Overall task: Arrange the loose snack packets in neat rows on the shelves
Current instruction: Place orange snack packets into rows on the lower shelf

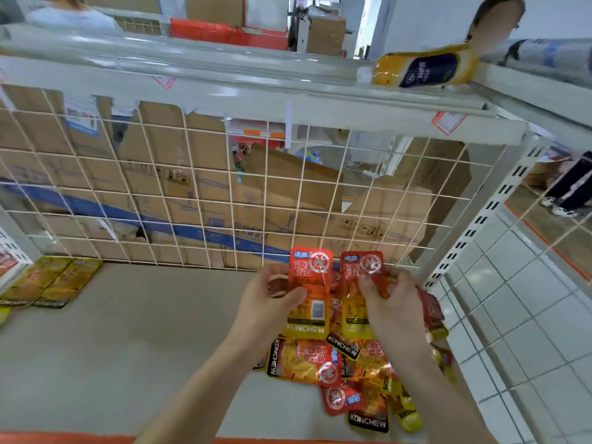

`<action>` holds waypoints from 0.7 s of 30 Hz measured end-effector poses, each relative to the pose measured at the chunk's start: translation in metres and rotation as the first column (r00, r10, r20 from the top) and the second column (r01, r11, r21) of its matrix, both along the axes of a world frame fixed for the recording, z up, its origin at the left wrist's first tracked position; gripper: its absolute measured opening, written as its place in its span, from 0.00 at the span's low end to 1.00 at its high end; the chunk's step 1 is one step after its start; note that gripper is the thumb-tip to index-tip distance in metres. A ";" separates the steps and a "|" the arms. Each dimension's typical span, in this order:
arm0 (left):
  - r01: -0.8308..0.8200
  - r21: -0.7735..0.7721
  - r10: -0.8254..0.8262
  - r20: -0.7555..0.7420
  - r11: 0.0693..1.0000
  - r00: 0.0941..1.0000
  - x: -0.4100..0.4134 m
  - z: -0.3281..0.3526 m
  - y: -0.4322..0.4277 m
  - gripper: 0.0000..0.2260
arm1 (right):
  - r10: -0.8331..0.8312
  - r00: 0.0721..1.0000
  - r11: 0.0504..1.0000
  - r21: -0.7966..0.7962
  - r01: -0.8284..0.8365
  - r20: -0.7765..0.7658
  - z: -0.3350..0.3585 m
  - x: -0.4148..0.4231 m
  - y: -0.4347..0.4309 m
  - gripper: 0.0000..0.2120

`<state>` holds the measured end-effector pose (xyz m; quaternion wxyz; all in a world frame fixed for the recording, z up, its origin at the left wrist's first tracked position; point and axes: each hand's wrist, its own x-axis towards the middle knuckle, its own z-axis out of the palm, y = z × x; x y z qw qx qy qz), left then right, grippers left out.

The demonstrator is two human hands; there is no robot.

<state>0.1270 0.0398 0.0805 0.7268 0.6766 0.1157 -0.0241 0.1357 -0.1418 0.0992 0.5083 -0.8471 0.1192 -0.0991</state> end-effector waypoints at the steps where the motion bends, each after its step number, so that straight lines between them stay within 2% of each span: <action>1: -0.011 -0.005 0.011 -0.005 1.000 1.000 -0.002 -0.003 0.003 0.12 | 0.015 1.000 1.000 -0.001 -0.015 -0.010 0.000 -0.004 0.008 0.16; 5: -0.024 -0.065 0.021 -0.041 0.998 0.999 -0.006 -0.006 0.020 0.11 | 0.060 0.998 0.997 0.043 -0.060 0.017 -0.001 -0.010 0.030 0.18; 7: -0.016 -0.152 0.007 -0.058 0.988 0.998 -0.007 -0.002 0.029 0.05 | 0.060 0.997 0.984 0.170 -0.050 -0.053 -0.002 -0.007 0.039 0.16; 8: -0.011 -0.192 -0.001 -0.061 0.981 0.998 -0.008 0.002 0.033 0.04 | 0.088 0.989 0.958 0.283 -0.053 -0.115 -0.001 -0.006 0.043 0.15; 9: 0.003 -0.221 -0.018 -0.065 0.975 0.998 -0.010 0.004 0.037 0.07 | 0.136 0.977 0.908 0.415 -0.057 -0.164 0.001 -0.008 0.048 0.15; 11: 0.040 -0.280 -0.056 -0.048 0.959 0.997 -0.012 0.007 0.047 0.11 | 0.245 0.958 0.761 0.642 -0.095 -0.147 0.003 -0.013 0.056 0.21; 13: 0.075 -0.354 -0.091 -0.031 0.932 0.995 -0.015 0.005 0.059 0.16 | 0.322 0.943 0.647 0.746 -0.157 -0.081 0.001 -0.017 0.061 0.27; 16: 0.106 -0.475 -0.132 -0.021 0.874 0.991 -0.018 0.003 0.072 0.19 | 0.356 0.934 0.549 0.818 -0.171 -0.044 -0.001 -0.023 0.067 0.38; 18: 0.126 -0.554 -0.158 -0.010 0.823 0.987 -0.019 0.001 0.083 0.17 | 0.326 0.941 0.554 0.825 -0.115 -0.088 0.003 -0.028 0.074 0.37; 21: 0.109 -0.536 -0.155 -0.041 0.837 0.987 -0.020 0.000 0.096 0.12 | 0.208 0.955 0.683 0.731 0.012 -0.210 0.005 -0.040 0.079 0.21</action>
